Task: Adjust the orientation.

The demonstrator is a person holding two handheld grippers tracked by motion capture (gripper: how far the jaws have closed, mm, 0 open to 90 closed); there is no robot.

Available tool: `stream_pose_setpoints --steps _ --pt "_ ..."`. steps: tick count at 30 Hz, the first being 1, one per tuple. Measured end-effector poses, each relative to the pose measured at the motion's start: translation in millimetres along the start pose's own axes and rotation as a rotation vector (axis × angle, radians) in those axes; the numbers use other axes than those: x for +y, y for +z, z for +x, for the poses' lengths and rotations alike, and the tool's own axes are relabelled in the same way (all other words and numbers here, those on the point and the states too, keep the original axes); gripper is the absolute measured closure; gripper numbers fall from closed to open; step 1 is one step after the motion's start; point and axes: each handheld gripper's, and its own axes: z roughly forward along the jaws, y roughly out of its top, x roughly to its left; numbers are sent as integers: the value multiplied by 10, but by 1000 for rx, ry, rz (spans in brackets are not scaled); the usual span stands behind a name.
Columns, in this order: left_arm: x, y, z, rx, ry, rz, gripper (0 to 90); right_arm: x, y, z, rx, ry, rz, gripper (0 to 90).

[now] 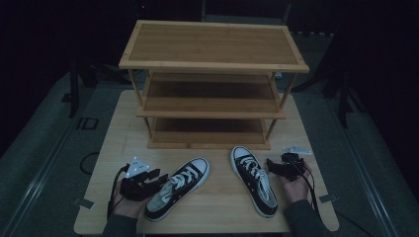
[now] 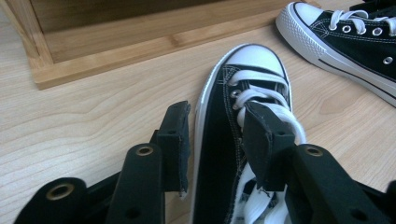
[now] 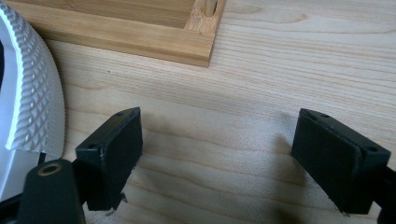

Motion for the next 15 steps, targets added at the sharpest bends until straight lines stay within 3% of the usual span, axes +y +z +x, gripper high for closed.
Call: stream_pose_setpoints --steps 8,15 --pt "-27 -49 25 -38 46 -19 577 0 -1 -1 0 -1 1 157" --pt "-48 -16 22 -98 107 7 644 0 -1 -1 -1 -2 1 157"
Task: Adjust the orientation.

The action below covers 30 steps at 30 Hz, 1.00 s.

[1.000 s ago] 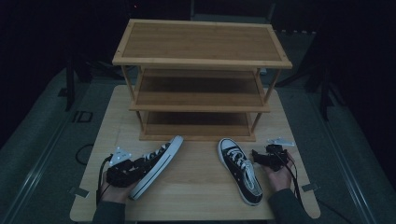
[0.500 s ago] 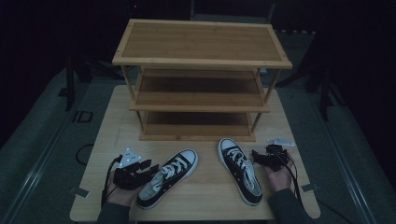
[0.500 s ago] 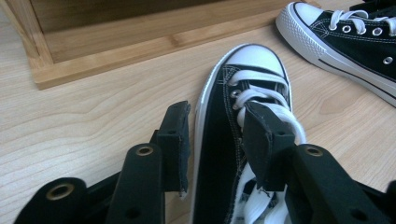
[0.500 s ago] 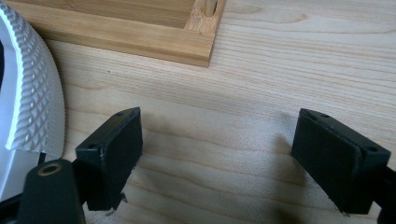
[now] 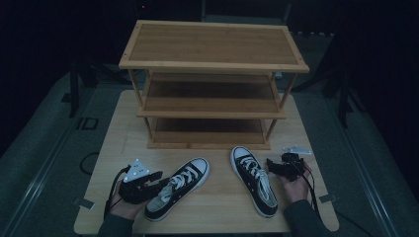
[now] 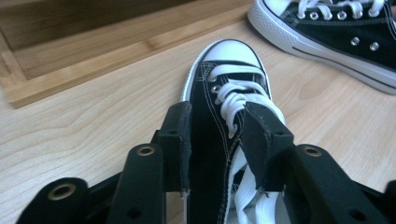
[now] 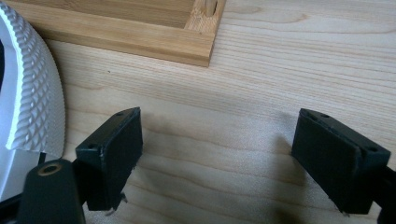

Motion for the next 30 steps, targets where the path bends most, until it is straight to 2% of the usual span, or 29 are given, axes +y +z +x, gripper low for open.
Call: stream_pose_setpoints --steps 7,11,12,13,15,25,30 --pt "10 58 -54 -36 54 43 651 -1 -1 0 0 0 0 157" --pt "-15 163 -67 -10 75 112 692 -10 -10 2 2 -1 0 157" --pt "-15 163 -67 -10 75 112 702 -10 -10 2 2 -1 0 157" --pt "-42 218 -54 6 72 149 702 -9 -10 1 2 -1 0 157" --pt "-60 250 -33 -1 61 159 739 -9 -10 2 2 -1 0 157" --pt "-82 299 64 -44 -15 122 826 -9 -10 1 2 -1 0 157" --pt "-92 294 83 -52 -49 107 873 -9 -10 1 2 -1 0 157"
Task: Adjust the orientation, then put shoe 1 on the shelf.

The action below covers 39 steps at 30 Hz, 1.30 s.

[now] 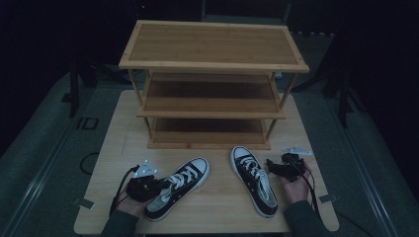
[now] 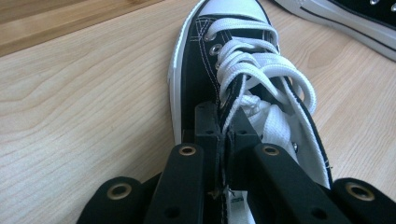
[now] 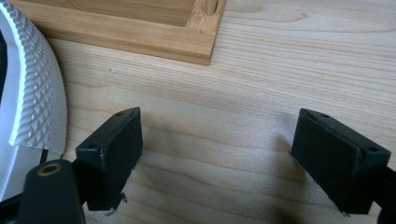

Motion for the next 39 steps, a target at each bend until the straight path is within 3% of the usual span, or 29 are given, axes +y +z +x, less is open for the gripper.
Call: stream_pose_setpoints --steps 14,24,32,39 --pt "3 -17 20 -16 -42 -32 884 0 0 0 0 0 0 157" --pt "50 -16 34 -41 -112 -60 884 0 0 0 0 0 0 156" --pt "115 -110 103 -43 -193 -122 883 0 0 0 1 -1 0 156" --pt "205 -173 120 -31 -209 -154 882 0 1 2 4 -5 -1 157"
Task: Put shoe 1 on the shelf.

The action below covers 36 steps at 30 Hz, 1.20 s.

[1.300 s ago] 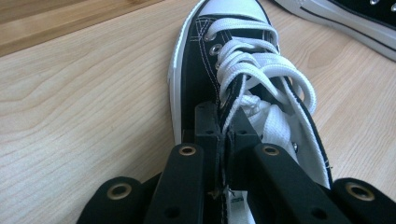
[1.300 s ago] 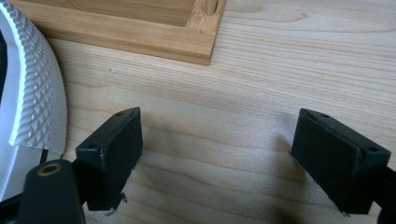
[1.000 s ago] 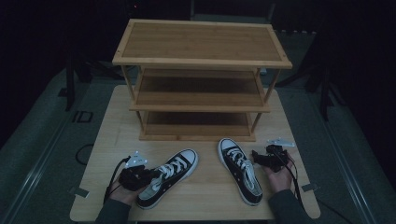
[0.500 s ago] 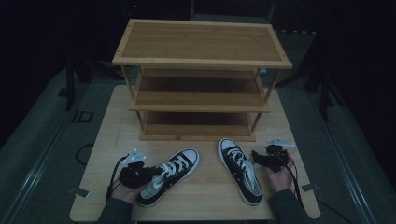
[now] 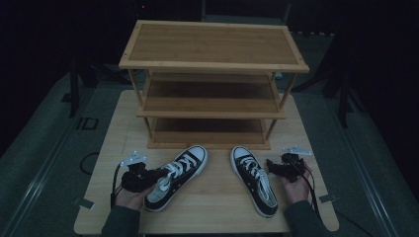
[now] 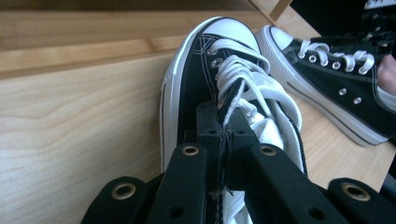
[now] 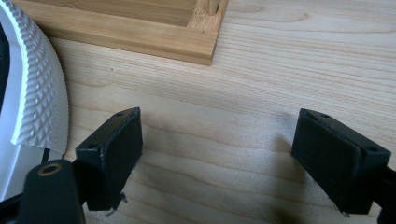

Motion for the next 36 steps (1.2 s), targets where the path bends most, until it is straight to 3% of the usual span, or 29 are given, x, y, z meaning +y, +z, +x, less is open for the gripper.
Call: stream_pose_setpoints --steps 21,32,36 --pt "265 -173 5 -56 -45 -77 882 1 1 5 6 -3 -1 156" --pt "450 -258 -45 -78 -53 -96 882 2 1 10 10 -4 0 157" --pt "516 -292 -72 -76 -38 -98 882 3 1 12 11 -3 0 157"
